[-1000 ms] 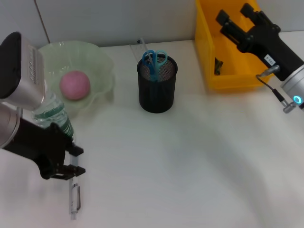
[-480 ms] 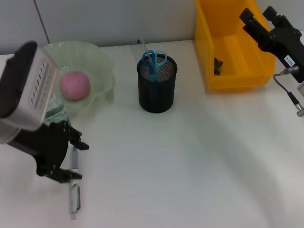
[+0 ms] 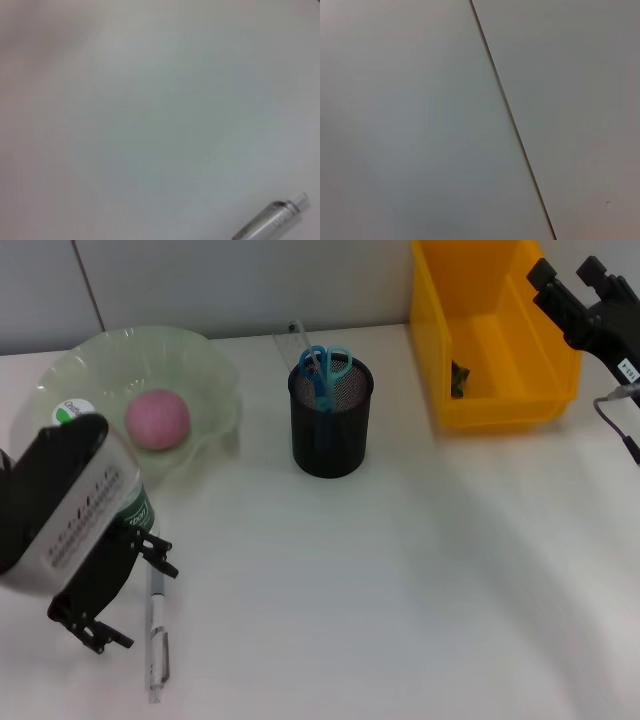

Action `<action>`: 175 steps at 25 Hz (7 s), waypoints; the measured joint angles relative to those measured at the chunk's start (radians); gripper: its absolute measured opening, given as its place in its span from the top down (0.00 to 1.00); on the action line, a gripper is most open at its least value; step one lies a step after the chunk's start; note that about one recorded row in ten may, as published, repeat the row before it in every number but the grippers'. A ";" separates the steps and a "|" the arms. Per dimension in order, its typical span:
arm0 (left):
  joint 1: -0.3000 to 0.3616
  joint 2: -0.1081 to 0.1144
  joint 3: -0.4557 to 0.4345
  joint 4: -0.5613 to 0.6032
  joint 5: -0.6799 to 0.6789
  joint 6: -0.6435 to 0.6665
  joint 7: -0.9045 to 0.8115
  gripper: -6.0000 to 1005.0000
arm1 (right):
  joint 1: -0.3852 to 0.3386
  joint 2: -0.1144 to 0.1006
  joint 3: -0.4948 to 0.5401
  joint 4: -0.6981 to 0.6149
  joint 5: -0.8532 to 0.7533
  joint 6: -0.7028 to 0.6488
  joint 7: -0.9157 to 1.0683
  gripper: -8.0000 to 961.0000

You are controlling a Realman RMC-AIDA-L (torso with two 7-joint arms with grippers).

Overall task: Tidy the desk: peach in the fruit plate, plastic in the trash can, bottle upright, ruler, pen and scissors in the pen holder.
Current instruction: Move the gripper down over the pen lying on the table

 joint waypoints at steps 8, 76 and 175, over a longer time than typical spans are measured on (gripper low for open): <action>-0.008 0.013 0.063 -0.006 -0.024 -0.003 0.289 0.18 | -0.006 0.004 0.030 -0.005 0.002 -0.001 -0.003 0.14; 0.001 -0.004 0.209 -0.067 0.026 -0.144 0.592 0.44 | -0.076 0.027 0.070 -0.006 -0.053 -0.123 0.001 0.14; 0.012 -0.008 0.405 0.024 0.096 -0.151 0.463 0.69 | -0.136 0.018 0.077 -0.003 -0.129 -0.230 0.070 0.14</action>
